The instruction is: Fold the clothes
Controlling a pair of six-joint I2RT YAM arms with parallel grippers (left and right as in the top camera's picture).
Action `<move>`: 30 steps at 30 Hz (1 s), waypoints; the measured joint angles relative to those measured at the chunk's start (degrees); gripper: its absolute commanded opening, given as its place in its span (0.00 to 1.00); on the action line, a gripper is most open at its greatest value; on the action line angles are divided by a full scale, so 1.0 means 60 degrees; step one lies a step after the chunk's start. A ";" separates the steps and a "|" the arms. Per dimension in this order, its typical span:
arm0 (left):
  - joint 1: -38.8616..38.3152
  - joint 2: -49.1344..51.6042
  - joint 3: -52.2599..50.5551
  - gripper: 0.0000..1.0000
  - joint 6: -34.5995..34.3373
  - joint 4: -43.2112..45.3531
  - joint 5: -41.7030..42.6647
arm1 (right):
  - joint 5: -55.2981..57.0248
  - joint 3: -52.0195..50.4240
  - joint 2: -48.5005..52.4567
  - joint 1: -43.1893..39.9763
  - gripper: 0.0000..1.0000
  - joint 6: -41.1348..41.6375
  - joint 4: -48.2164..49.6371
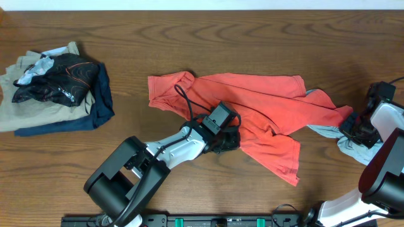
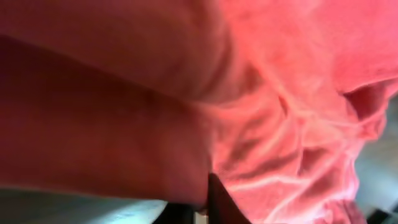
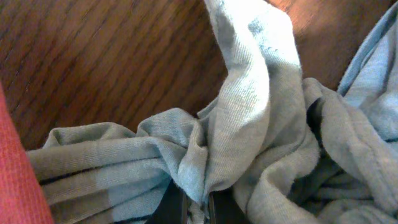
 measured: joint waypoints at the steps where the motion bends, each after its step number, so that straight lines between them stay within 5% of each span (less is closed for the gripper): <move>1: 0.0047 0.0000 -0.0004 0.06 0.0127 -0.0131 -0.0095 | 0.0000 0.0000 0.0000 0.0000 0.01 0.0007 0.0000; 7: 0.1515 -0.0197 0.0273 0.06 0.1410 -0.1869 -0.0200 | -0.0004 0.0000 0.0000 0.0000 0.01 0.0011 0.0000; 17: 0.7100 -0.0197 0.1355 0.06 0.3541 -0.5206 -0.0947 | -0.0568 0.0328 0.0095 -0.1180 0.01 0.0412 -0.0448; 23: 0.8229 -0.0197 0.1395 0.06 0.4025 -0.6317 -0.0692 | -0.1064 0.1443 0.0270 -0.2138 0.01 0.0350 -0.1392; 30: 0.8346 -0.0197 0.1395 0.10 0.4193 -0.7388 -0.0510 | -0.3821 0.3140 0.0266 -0.1891 0.31 -0.1198 -0.2124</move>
